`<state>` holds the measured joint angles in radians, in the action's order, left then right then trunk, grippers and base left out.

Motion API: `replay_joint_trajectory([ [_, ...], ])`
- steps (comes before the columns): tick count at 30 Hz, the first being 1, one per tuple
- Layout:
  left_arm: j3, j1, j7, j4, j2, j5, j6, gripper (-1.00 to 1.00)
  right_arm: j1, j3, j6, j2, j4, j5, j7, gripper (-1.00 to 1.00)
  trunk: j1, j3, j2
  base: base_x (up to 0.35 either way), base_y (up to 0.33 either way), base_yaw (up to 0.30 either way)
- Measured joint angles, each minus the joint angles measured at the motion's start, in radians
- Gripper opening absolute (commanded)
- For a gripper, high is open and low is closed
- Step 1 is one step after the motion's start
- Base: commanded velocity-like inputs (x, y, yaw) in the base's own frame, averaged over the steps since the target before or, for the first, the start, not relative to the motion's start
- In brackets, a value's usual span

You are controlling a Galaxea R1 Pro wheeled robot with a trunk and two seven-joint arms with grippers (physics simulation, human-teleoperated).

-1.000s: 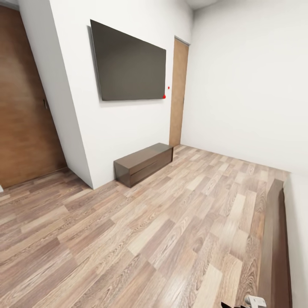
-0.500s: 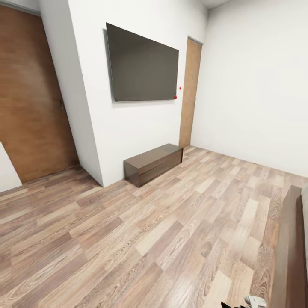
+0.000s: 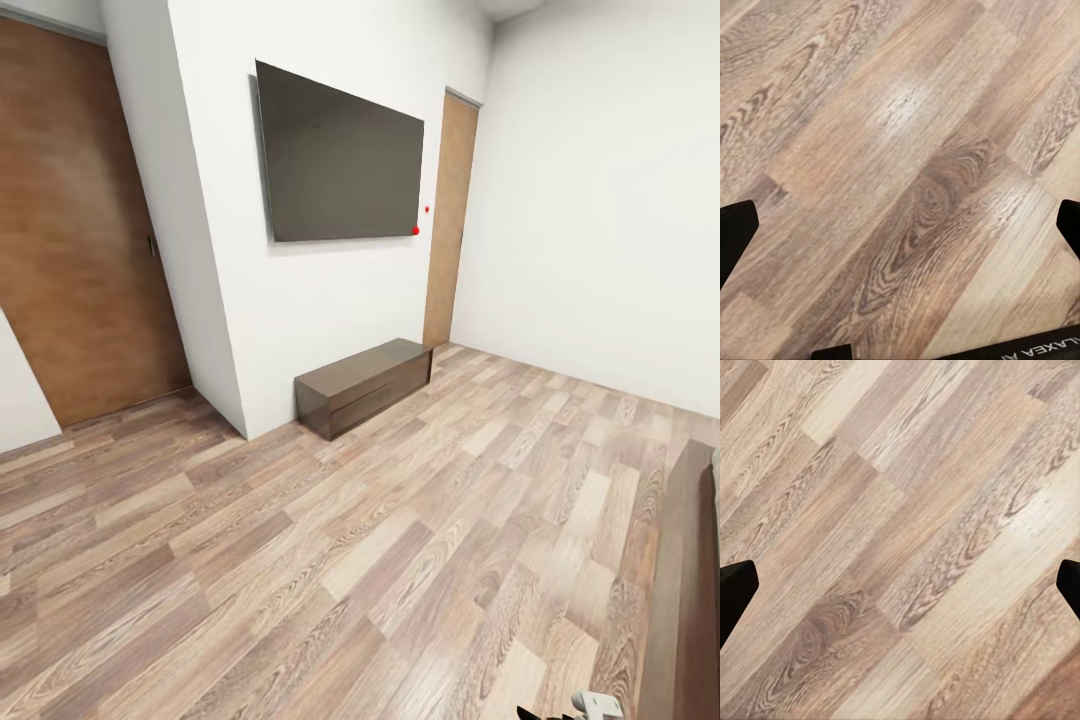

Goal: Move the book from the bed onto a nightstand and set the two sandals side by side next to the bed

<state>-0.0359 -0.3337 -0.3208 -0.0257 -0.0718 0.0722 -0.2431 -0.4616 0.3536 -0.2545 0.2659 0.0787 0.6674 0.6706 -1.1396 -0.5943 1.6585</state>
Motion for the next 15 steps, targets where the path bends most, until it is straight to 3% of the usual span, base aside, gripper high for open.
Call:
replay_joint_trajectory([
  [15,0.000,0.000,0.000,0.000,0.000,0.000,0.000,1.00,0.000,0.000,0.000,0.000,0.000,0.000,0.000,1.00,0.000,-0.004,0.000,0.000,0.000,0.000],
])
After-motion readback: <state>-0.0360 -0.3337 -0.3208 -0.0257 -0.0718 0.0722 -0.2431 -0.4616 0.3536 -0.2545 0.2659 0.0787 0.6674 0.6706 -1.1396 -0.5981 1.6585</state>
